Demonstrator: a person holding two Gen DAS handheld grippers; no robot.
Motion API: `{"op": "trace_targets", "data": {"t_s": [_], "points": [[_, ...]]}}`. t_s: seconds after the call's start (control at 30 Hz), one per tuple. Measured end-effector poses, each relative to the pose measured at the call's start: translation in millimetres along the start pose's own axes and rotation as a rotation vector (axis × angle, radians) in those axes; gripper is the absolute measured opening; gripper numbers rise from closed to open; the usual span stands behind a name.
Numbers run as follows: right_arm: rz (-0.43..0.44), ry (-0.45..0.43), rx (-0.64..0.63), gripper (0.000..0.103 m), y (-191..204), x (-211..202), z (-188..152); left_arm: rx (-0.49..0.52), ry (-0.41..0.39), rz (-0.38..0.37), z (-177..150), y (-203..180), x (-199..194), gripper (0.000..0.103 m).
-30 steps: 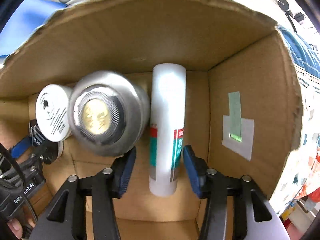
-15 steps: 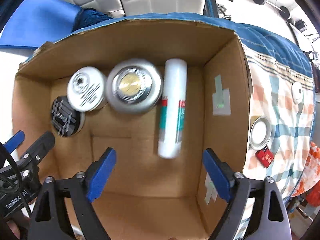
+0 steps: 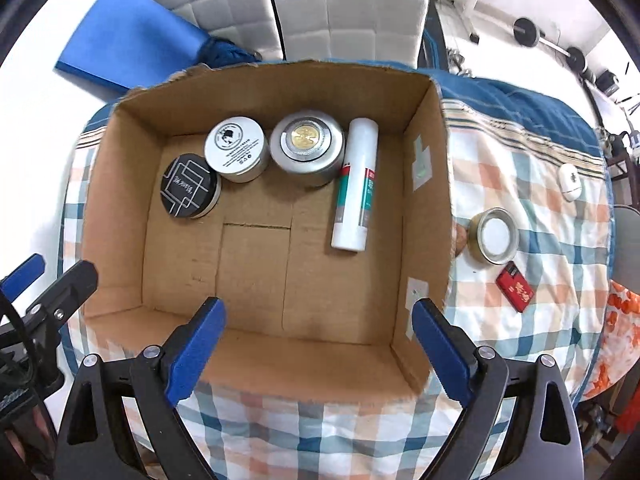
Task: Organize rigid objects
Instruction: 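Withdraw both tools from the box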
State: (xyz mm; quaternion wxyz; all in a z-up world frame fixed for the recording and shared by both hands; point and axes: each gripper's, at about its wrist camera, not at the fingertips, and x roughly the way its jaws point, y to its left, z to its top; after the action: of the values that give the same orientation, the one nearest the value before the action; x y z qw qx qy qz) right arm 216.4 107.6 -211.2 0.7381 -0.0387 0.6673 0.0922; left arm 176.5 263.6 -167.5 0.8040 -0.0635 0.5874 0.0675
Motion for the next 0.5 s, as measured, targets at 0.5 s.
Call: {"op": "trace_targets", "data": {"t_s": [0.5], "points": [[0.094,-0.092,0.011,0.096,-17.6,-80.2,-59.6,-0.008,-0.105,0.011,-31.0,-22.0,-70.7,0.103]]}}
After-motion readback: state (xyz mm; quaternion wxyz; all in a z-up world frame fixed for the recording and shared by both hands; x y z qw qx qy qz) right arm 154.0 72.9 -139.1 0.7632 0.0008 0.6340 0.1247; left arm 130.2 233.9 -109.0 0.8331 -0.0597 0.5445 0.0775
